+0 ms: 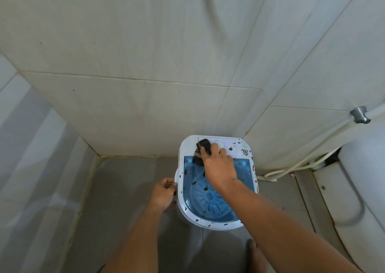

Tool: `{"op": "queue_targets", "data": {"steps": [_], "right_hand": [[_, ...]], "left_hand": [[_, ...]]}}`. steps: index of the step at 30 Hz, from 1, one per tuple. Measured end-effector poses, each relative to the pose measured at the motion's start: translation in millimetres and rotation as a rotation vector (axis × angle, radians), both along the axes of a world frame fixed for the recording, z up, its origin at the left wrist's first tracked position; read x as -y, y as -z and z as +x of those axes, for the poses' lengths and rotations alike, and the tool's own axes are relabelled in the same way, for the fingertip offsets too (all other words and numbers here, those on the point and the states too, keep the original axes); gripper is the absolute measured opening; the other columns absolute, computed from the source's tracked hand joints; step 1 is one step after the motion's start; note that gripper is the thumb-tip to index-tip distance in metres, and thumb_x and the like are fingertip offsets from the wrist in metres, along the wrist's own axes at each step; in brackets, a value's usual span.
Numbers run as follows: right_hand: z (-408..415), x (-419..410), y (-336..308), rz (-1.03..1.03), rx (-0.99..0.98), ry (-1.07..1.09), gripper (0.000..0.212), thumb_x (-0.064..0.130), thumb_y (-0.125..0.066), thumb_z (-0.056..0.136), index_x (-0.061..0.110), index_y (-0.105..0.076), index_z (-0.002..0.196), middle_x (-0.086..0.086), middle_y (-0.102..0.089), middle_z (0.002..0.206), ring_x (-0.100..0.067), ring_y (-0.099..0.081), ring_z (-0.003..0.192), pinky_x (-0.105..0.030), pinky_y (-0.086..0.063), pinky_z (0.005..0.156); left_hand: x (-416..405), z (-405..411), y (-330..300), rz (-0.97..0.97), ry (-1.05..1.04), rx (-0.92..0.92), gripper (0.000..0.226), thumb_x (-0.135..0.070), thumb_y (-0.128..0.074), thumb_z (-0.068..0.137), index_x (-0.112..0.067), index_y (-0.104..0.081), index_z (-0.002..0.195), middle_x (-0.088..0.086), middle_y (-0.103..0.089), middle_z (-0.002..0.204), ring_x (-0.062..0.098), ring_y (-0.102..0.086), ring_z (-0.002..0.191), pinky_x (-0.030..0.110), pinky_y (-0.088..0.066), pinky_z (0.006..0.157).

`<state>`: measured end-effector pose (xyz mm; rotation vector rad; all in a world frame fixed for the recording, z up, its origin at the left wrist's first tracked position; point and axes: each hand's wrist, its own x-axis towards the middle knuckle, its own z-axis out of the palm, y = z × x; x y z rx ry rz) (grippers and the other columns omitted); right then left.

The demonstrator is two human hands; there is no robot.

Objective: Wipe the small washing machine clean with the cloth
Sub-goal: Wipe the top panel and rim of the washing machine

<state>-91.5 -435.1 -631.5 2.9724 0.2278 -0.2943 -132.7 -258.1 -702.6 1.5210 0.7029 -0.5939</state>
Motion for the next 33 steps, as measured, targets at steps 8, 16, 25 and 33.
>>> {"op": "queue_targets", "data": {"steps": [8,16,25,33], "right_hand": [[56,12,-26,0.285,-0.009,0.203,0.049,0.008,-0.061,0.089,0.019,-0.058,0.136,-0.015,-0.045,0.122,-0.036,-0.055,0.105,-0.046,-0.056,0.086],[14,-24,9,0.194,0.029,0.053,0.072,0.008,-0.060,0.086,0.020,-0.036,0.153,-0.016,-0.041,0.131,-0.036,-0.047,0.115,-0.045,-0.053,0.087],[40,-16,5,0.245,0.067,0.181,0.064,0.007,-0.060,0.086,0.023,-0.045,0.147,-0.013,-0.044,0.127,-0.033,-0.048,0.113,-0.047,-0.053,0.086],[21,-19,6,0.443,-0.127,0.012,0.053,0.016,-0.060,0.094,0.029,-0.053,0.145,-0.012,-0.049,0.128,-0.034,-0.052,0.118,-0.042,-0.051,0.097]], "left_hand": [[0,-1,-3,0.010,0.019,0.000,0.010,-0.013,-0.056,0.103,-0.016,-0.065,0.102,0.011,-0.074,0.111,0.030,-0.072,0.104,0.051,-0.061,0.089],[0,1,-4,0.012,0.004,-0.011,0.010,-0.011,-0.055,0.102,-0.010,-0.065,0.106,0.013,-0.075,0.109,0.029,-0.072,0.096,0.049,-0.061,0.088],[1,0,-3,-0.006,-0.016,-0.022,0.013,-0.011,-0.054,0.103,-0.009,-0.064,0.111,0.008,-0.074,0.105,0.023,-0.070,0.092,0.043,-0.061,0.082],[-3,3,-7,-0.018,0.000,-0.045,0.018,-0.007,-0.059,0.100,-0.003,-0.064,0.117,0.016,-0.074,0.116,0.030,-0.072,0.104,0.037,-0.061,0.069]]}}
